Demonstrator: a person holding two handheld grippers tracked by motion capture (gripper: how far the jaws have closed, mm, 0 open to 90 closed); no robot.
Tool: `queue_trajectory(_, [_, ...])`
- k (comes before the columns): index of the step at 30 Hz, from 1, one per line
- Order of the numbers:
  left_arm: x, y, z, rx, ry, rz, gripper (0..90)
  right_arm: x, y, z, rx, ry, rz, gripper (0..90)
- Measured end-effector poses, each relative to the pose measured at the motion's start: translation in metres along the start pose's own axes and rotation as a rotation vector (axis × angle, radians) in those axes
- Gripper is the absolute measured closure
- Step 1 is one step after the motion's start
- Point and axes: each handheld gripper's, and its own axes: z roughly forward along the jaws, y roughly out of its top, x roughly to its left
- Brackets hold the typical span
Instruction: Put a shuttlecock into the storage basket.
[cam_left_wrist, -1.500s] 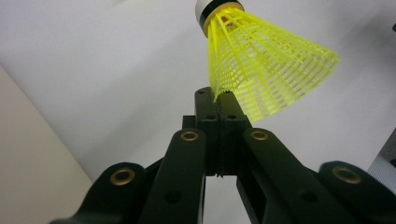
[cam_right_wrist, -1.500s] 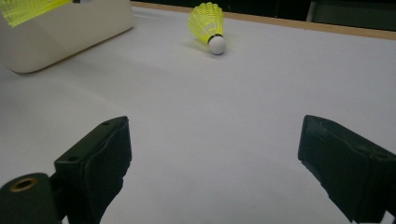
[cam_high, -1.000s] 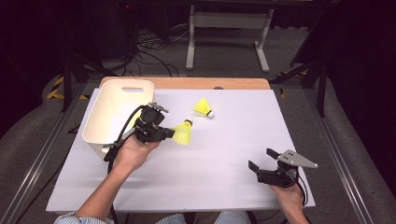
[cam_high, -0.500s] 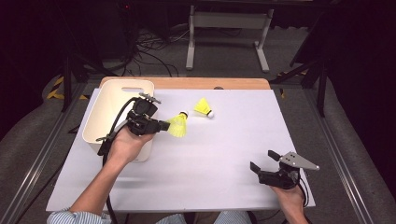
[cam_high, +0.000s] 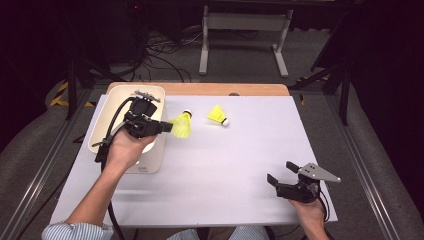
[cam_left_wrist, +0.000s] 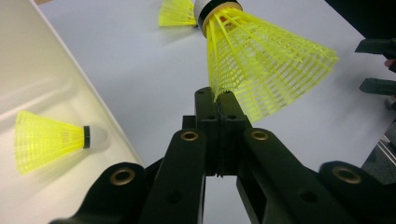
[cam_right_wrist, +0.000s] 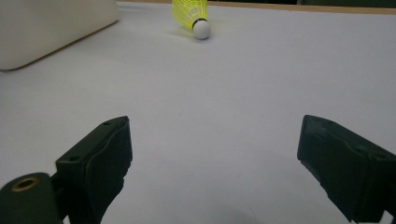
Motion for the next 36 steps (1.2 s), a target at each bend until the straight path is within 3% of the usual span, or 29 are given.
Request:
queue_trajectory(20, [0.024,-0.005,-0.014,-0.042,0.034,-0.062,90.0,0.0,-0.001,0.001,-0.001,0.011,0.002,10.7])
queue_trajectory(36, [0.05,-0.015,-0.028,-0.068,0.101,-0.126,90.0,0.0,-0.001,0.001,-0.001,0.011,-0.001,10.7])
